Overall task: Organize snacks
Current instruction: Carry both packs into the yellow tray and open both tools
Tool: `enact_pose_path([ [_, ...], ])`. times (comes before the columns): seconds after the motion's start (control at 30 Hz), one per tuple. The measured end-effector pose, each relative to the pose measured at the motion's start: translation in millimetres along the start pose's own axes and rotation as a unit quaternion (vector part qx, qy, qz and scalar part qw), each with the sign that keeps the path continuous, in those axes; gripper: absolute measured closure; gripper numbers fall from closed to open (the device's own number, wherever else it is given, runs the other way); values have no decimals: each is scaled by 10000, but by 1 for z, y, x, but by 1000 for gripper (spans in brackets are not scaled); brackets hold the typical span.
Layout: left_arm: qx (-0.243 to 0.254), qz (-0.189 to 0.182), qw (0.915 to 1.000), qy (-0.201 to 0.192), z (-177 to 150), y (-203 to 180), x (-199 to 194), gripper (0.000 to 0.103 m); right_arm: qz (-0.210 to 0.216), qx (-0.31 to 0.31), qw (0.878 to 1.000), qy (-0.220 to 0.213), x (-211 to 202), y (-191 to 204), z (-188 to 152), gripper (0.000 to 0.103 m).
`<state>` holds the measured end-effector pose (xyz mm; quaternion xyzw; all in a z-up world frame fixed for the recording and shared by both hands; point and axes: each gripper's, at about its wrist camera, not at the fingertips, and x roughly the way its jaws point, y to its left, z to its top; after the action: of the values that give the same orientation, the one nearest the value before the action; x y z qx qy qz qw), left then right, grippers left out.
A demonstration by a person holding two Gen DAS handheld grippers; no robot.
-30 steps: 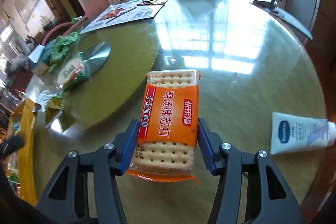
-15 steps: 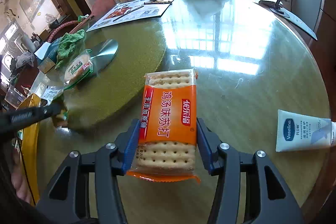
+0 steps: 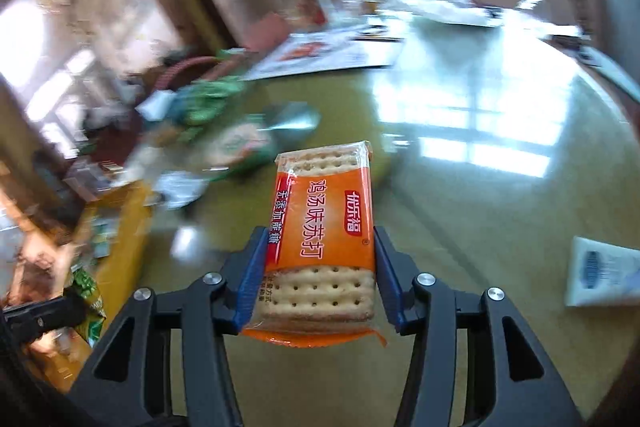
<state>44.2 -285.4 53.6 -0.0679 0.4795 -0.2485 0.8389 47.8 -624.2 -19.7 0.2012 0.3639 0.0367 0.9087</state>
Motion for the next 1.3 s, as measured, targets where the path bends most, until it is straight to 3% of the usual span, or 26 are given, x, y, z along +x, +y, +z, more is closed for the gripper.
enact_pose_path([
  [0.13,-237,114,9994,-229,-11,36,-44,92,487,-384,9981,64,-5,41,-9,51],
  [0.2,-362,388,9976,-435,-18,59,-66,92,786,-719,9943,76,-15,73,-16,51],
  [0.43,-821,530,9932,-637,-38,117,-90,92,1417,-1400,9792,383,-19,165,-38,51],
  [0.6,-905,515,9936,-439,-57,141,-84,92,1336,-1710,9742,621,0,217,-52,51],
  [0.83,-832,473,9953,-140,-69,160,-73,92,881,-1790,9763,839,44,261,-52,55],
  [1.03,-833,498,9953,32,-68,169,-60,92,633,-1832,9758,1014,75,274,-55,62],
  [1.2,-847,590,9946,100,-69,171,-53,91,664,-1880,9735,1122,79,273,-61,62],
  [1.23,-822,616,9947,104,-69,170,-53,87,699,-1844,9744,1078,76,272,-60,61],
  [1.27,-793,649,9947,98,-69,168,-55,76,743,-1813,9750,1052,72,269,-59,60],
  [1.3,-792,632,9949,29,-69,166,-58,68,800,-1778,9754,1031,68,267,-57,53],
])
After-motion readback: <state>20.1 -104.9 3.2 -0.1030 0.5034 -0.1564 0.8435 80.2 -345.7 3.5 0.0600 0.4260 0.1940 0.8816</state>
